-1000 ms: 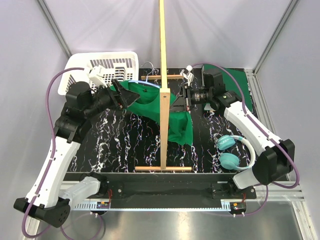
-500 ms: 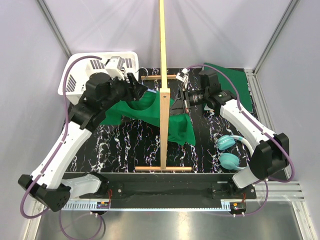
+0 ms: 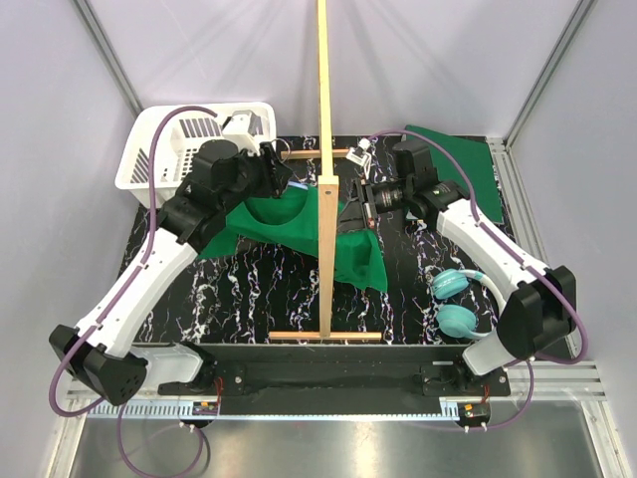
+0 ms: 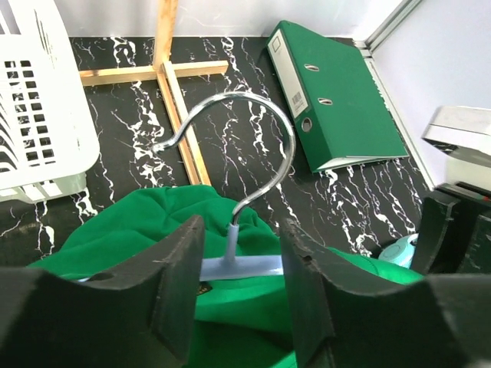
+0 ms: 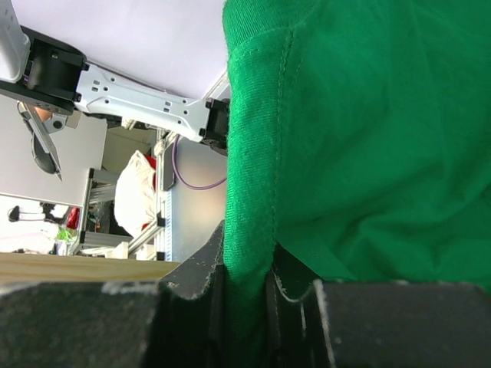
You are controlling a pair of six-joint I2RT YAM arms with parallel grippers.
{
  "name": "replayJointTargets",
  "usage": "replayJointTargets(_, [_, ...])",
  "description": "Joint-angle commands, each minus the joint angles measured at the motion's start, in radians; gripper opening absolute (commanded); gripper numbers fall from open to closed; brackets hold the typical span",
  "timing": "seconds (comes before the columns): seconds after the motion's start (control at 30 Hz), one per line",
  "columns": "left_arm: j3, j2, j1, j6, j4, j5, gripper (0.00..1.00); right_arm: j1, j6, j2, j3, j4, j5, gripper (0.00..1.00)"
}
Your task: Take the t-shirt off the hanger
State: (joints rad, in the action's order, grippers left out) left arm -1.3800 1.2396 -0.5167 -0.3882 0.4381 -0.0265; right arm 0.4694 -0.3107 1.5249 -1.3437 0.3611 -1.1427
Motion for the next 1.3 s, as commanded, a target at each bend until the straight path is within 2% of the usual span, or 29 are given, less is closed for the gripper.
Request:
replayJointTargets(0.0, [-0.014,0.001,-0.006,-0.003,-0.07,-0.019,0.46,0.017,0.024,-0.072,-0.032,-0.062,-0.066,0.0])
replayJointTargets(0.13, [0.024,-0.006,-0.02,-0.027,-0.111,-0.052,0.33,0.029,0.025,-0.081,-0.025,-0.063,-0.061,0.0])
replayJointTargets(0.23, [0.015,0.0,-0.055,-0.008,-0.119,-0.108,0.15,0.038,0.015,-0.089,-0.012,-0.062,-0.042,0.0])
replayJointTargets(0.27, [0.012,0.0,-0.072,0.003,-0.118,-0.169,0.05,0.043,0.01,-0.094,-0.009,-0.062,-0.028,0.0])
replayJointTargets(0.3, [0.013,-0.002,-0.101,0.011,-0.119,-0.203,0.0,0.054,0.002,-0.098,-0.003,-0.062,-0.023,0.0])
replayJointTargets(0.33, [0.016,-0.008,-0.117,0.018,-0.122,-0.239,0.0,0.057,-0.007,-0.1,-0.002,-0.062,-0.012,0.01])
replayJointTargets(0.43, [0.025,-0.028,-0.172,0.018,-0.121,-0.421,0.0,0.058,-0.045,-0.118,0.012,-0.057,0.075,0.23])
replayJointTargets(0.5, [0.03,-0.04,-0.209,0.022,-0.119,-0.559,0.0,0.058,-0.073,-0.138,0.012,-0.036,0.185,0.45])
replayJointTargets(0.53, [0.032,-0.045,-0.219,0.023,-0.118,-0.599,0.0,0.057,-0.077,-0.144,0.012,-0.007,0.227,0.61])
replayJointTargets(0.67, [0.03,-0.065,-0.252,0.048,-0.107,-0.711,0.0,0.058,-0.071,-0.184,0.017,0.053,0.426,0.86])
replayJointTargets(0.7, [0.027,-0.065,-0.256,0.049,-0.095,-0.72,0.0,0.058,-0.061,-0.202,0.018,0.061,0.473,0.89])
replayJointTargets(0.87, [0.048,-0.088,-0.255,0.025,-0.078,-0.739,0.0,0.057,-0.028,-0.278,0.064,0.095,0.782,0.96])
replayJointTargets(0.93, [0.048,-0.095,-0.255,0.023,-0.065,-0.742,0.0,0.057,-0.021,-0.301,0.113,0.091,0.834,0.97])
replayJointTargets(1.1, [0.061,-0.129,-0.255,0.002,-0.045,-0.727,0.0,0.057,-0.011,-0.33,0.205,0.069,0.844,0.97])
replayJointTargets(1.27, [0.076,-0.146,-0.255,-0.008,-0.03,-0.722,0.0,0.057,-0.01,-0.367,0.253,-0.004,0.799,0.91])
